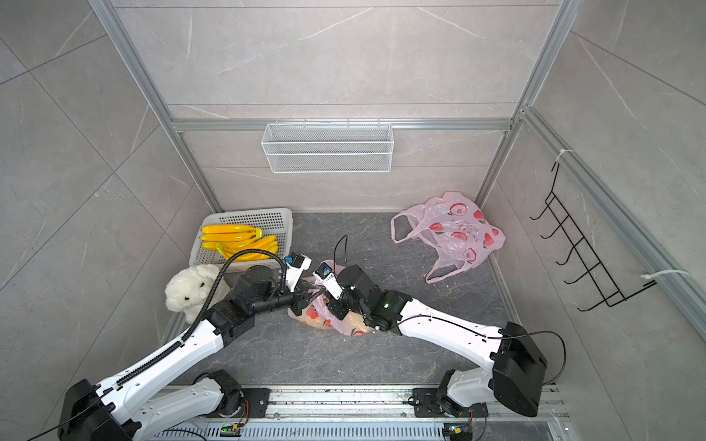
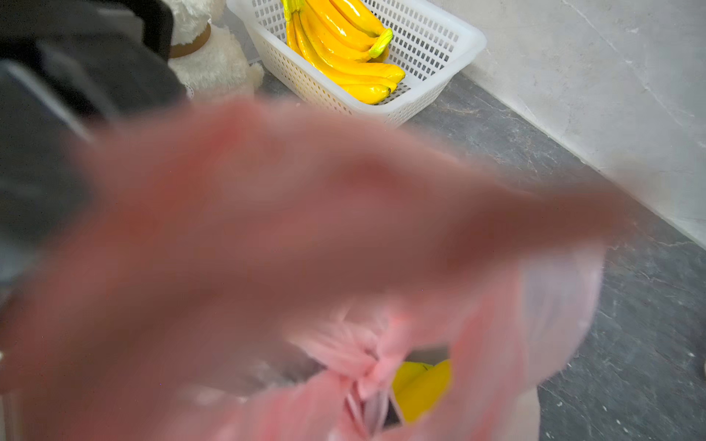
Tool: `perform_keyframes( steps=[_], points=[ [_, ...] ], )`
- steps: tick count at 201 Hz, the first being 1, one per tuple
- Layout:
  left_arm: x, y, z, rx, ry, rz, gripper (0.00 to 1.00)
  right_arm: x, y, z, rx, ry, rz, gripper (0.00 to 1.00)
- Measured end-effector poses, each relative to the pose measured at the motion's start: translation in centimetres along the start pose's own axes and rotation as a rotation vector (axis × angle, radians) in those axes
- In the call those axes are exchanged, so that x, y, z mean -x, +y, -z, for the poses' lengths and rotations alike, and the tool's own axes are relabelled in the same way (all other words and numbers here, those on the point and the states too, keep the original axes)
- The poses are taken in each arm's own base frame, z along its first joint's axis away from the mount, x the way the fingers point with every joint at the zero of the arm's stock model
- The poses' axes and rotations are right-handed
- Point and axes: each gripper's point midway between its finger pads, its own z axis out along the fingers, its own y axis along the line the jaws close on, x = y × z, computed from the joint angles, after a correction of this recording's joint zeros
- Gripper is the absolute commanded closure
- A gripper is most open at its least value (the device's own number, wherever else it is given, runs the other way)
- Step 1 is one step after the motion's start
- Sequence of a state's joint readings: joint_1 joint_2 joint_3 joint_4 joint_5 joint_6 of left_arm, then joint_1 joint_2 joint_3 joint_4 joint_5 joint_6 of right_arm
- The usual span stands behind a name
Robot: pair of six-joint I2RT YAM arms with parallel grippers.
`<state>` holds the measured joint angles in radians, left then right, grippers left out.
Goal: Place the banana into a plastic bag & tie a knot
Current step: Cross the plastic bag at the center of the board.
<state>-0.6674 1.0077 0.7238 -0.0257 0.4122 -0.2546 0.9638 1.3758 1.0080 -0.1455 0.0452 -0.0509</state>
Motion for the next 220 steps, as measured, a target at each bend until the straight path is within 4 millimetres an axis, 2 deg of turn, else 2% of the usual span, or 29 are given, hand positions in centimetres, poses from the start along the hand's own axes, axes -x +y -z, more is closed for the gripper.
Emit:
perform_keyframes(
  steps=[15,49,97,132,149,169,187,205,220],
  points=[
    [0.1,-0.1,0.0,-0.008,-0.002,-0.001,1.00,0.0,-0.1,0.0,-0.008,-0.002,-0.008,1.00],
    [0.3,-0.4,0.2,-0.017,-0.011,0.000,1.00,0.6,-0.7,0.0,-0.041,-0.025,-0.019,1.00],
    [1.0,-0.7,0.5,-0.021,-0.040,0.034,1.00,2.0,-2.9,0.3,-0.182,-0.114,-0.078,1.00],
    [1.5,-1.6,-0.5,-0.052,-0.059,0.051,0.98,3.1,-3.7,0.7,-0.222,-0.184,-0.152,1.00],
    [1.6,-1.8,-1.3,-0.053,-0.067,0.053,0.93,3.4,-3.9,0.7,-0.223,-0.203,-0.196,1.00],
    [1.9,-1.9,-2.2,-0.059,-0.080,0.064,0.78,3.4,-4.6,0.6,-0.217,-0.229,-0.272,1.00],
    [1.8,-1.3,-2.9,-0.029,-0.086,0.082,0.69,3.1,-5.6,0.4,-0.181,-0.250,-0.357,1.00],
    [1.6,-1.4,-3.1,-0.032,-0.079,0.097,0.56,2.9,-6.5,0.2,-0.144,-0.274,-0.428,1.00],
    [1.6,-1.2,-2.9,-0.015,-0.086,0.092,0.47,2.8,-6.5,0.1,-0.091,-0.287,-0.463,1.00]
  ],
)
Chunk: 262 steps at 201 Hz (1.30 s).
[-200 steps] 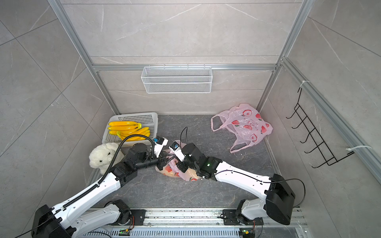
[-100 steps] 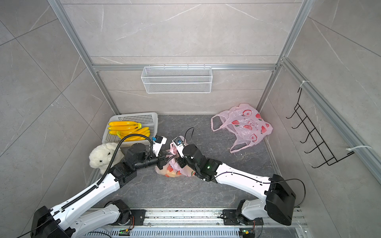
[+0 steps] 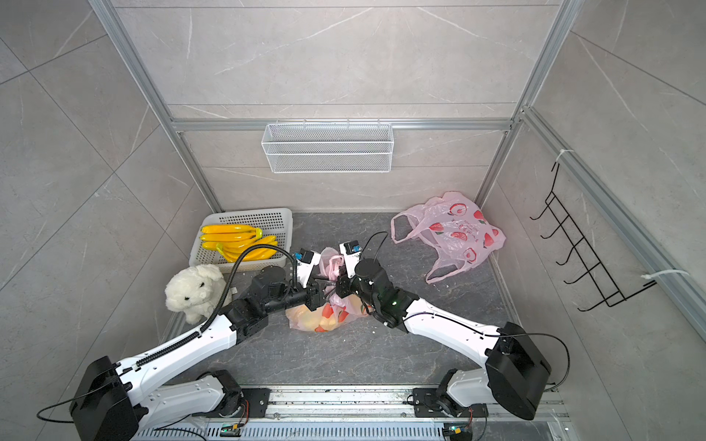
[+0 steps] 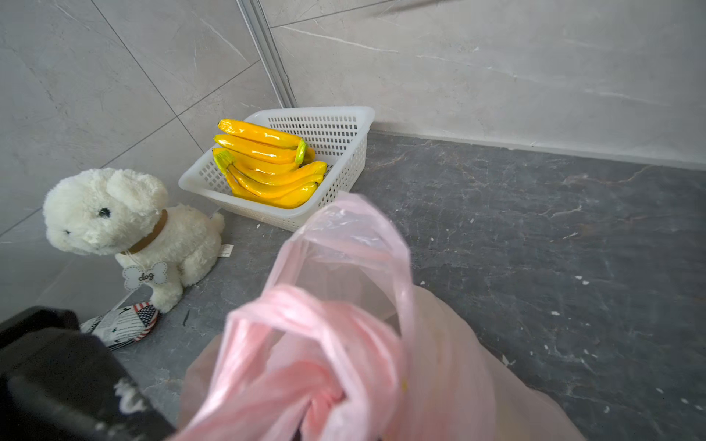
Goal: Place the banana into a plastic bag & tie a knot
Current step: Cross the plastic bag at the center of the board.
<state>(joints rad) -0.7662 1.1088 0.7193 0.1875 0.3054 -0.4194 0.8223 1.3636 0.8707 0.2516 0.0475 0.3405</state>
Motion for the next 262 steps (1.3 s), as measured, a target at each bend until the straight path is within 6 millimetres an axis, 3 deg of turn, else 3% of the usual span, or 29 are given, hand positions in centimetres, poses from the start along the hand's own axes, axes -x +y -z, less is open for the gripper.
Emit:
perform_keyframes(
  steps=[39,64,81,99,122,145,166,191,223,262],
  points=[
    [-0.1,-0.4,3.5,0.048,-0.035,-0.030,0.38,-0.3,1.5,-0.2,0.118,-0.004,-0.052,1.00],
    [2.2,-1.9,6.9,0.079,-0.124,-0.083,0.39,-0.6,1.5,-0.7,0.135,-0.005,-0.064,1.00],
    [4.5,-1.7,8.2,0.146,-0.172,-0.102,0.46,-0.6,1.6,-0.8,0.145,-0.007,-0.064,1.00],
    [6.5,-1.2,8.3,0.214,-0.186,-0.112,0.59,-0.4,1.7,-0.8,0.153,-0.013,-0.064,1.00],
    [7.7,0.9,7.1,0.309,-0.157,-0.099,0.63,-0.4,1.8,-0.8,0.157,-0.015,-0.064,1.00],
    [5.9,4.2,4.7,0.388,-0.041,-0.059,0.67,-0.5,1.8,-0.8,0.157,-0.013,-0.063,1.00],
    [3.8,5.7,3.1,0.405,0.063,-0.031,0.73,-0.6,1.7,-0.8,0.155,-0.013,-0.064,1.00],
    [2.1,5.1,2.0,0.332,0.132,-0.015,0.74,-0.6,1.7,-0.8,0.152,-0.015,-0.064,1.00],
    [1.1,3.4,1.3,0.204,0.112,0.010,0.67,-0.6,1.7,-0.8,0.152,-0.016,-0.064,1.00],
    [-2.6,3.7,0.1,0.123,0.103,0.118,0.61,-0.7,1.9,-0.9,0.167,-0.012,-0.065,1.00]
  ],
)
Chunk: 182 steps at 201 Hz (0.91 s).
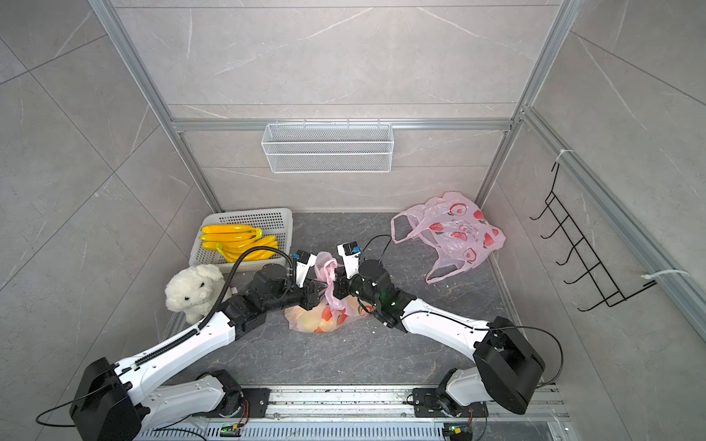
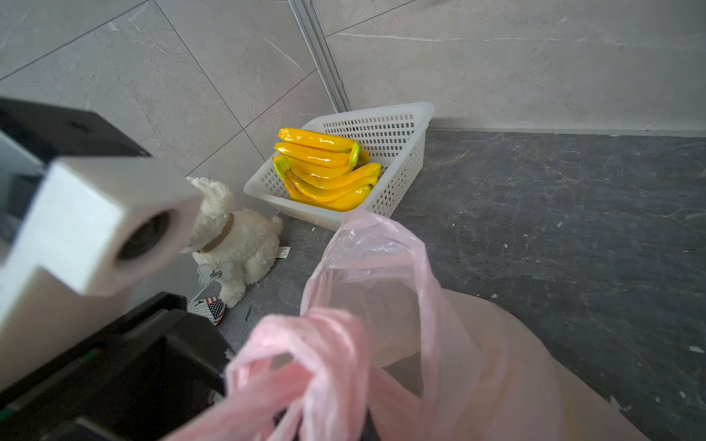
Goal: Place the banana into a plastic bag & tie a knot
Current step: Cross the plastic bag at the center of the board.
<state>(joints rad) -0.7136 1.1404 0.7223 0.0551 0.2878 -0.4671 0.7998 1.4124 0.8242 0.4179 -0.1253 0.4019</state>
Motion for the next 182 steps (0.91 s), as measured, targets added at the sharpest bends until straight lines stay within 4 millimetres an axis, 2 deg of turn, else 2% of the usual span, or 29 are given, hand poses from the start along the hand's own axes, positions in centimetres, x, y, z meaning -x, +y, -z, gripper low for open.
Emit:
perform_keyframes(
  steps=[28,42,57,71,98,128,159,182],
  points=[
    [-0.1,-0.1,-1.4,-0.035,-0.032,0.048,0.55,0.1,-0.5,0.0,0.001,0.003,-0.019,1.00],
    [0.2,-0.4,-1.4,-0.053,-0.061,0.052,0.47,0.4,-0.7,0.1,0.006,-0.004,-0.028,1.00],
    [0.3,-0.4,-1.0,-0.066,-0.097,0.059,0.45,0.6,-0.5,0.1,0.025,-0.010,-0.034,1.00],
    [0.2,-0.5,-0.5,-0.076,-0.130,0.058,0.46,0.6,-0.2,0.1,0.041,-0.009,-0.034,1.00],
    [0.0,-0.7,0.0,-0.101,-0.174,0.077,0.56,0.3,-0.4,0.2,0.044,-0.007,-0.038,1.00],
    [0.0,-1.6,-1.5,-0.143,-0.180,0.095,0.61,1.0,-1.6,1.0,0.011,-0.015,-0.028,1.00],
    [0.5,-4.3,-3.4,-0.221,-0.184,0.078,0.63,2.0,-3.0,2.5,-0.033,-0.017,0.004,1.00],
    [0.7,-5.6,-3.5,-0.258,-0.187,0.066,0.61,2.5,-3.7,3.1,-0.044,-0.011,0.029,1.00]
  ],
)
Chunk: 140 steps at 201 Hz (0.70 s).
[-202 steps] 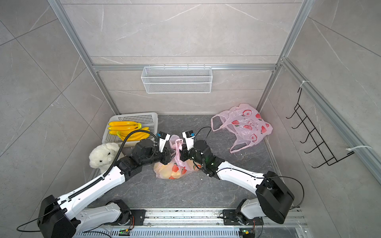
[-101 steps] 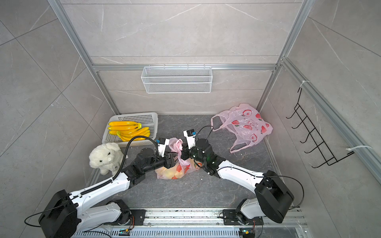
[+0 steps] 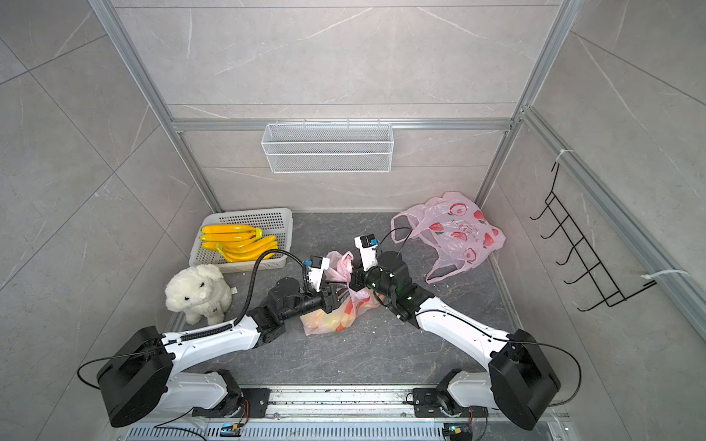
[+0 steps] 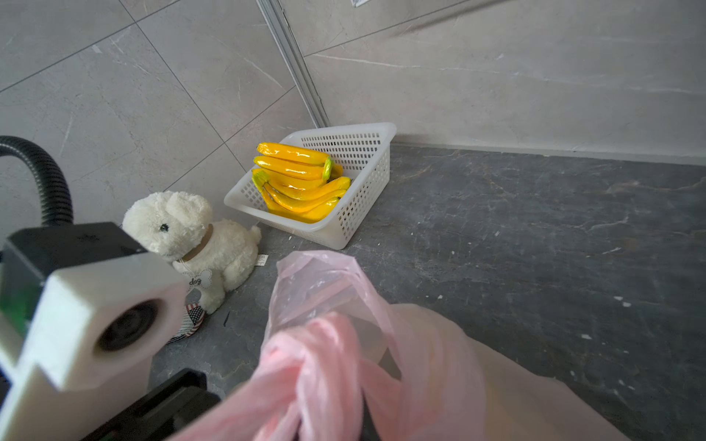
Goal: Place the banana into a plastic bag & tie a knot
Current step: Cross the plastic bag at the center of the board.
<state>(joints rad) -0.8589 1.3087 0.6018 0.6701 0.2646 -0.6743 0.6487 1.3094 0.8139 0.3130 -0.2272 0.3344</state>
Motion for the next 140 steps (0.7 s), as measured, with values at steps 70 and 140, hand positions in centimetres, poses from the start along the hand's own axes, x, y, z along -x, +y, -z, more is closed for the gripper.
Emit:
perform_keyframes(
  steps=[70,140],
  points=[
    [3.9,-1.6,7.4,0.168,-0.113,-0.162,0.53,-2.0,1.3,0.2,0.092,0.093,0.080,1.00],
    [5.5,0.1,6.8,0.351,0.009,-0.259,0.52,-3.0,2.9,0.2,0.124,0.151,0.146,1.00]
  ],
)
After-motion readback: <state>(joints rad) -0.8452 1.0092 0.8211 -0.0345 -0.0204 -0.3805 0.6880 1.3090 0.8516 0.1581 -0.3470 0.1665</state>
